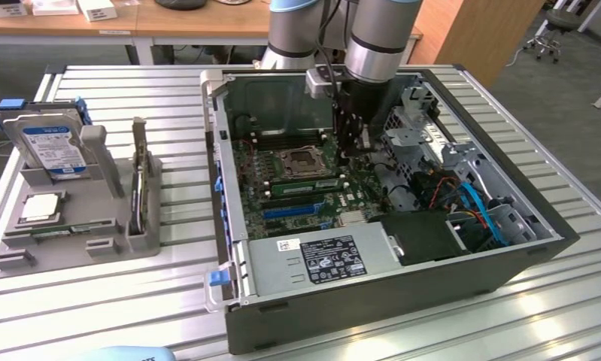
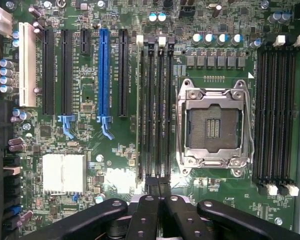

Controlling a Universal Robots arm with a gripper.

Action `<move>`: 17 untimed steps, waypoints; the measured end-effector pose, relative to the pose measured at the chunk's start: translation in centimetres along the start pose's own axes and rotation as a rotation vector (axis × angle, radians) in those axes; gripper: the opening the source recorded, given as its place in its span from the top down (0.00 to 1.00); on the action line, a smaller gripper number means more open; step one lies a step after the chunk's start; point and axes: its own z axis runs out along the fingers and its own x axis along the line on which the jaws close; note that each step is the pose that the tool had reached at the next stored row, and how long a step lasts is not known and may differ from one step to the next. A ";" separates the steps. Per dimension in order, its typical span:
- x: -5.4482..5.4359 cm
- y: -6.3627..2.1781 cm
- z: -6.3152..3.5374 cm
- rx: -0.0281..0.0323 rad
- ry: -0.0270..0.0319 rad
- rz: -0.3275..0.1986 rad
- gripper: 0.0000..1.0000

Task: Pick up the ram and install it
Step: 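Press down the ram until it locks into place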

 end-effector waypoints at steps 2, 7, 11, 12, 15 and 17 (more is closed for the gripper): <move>-0.1 0.00 0.00 0.0000 0.0008 0.000 0.90; -0.2 0.00 -0.01 0.0000 0.0037 0.000 0.90; -0.3 0.00 -0.01 0.0000 0.0054 0.000 0.90; -0.3 0.01 -0.02 0.0000 0.0056 0.000 0.90; -0.3 0.00 0.03 0.0001 0.0055 0.000 0.90; -0.3 0.00 0.11 0.0000 0.0056 0.000 0.90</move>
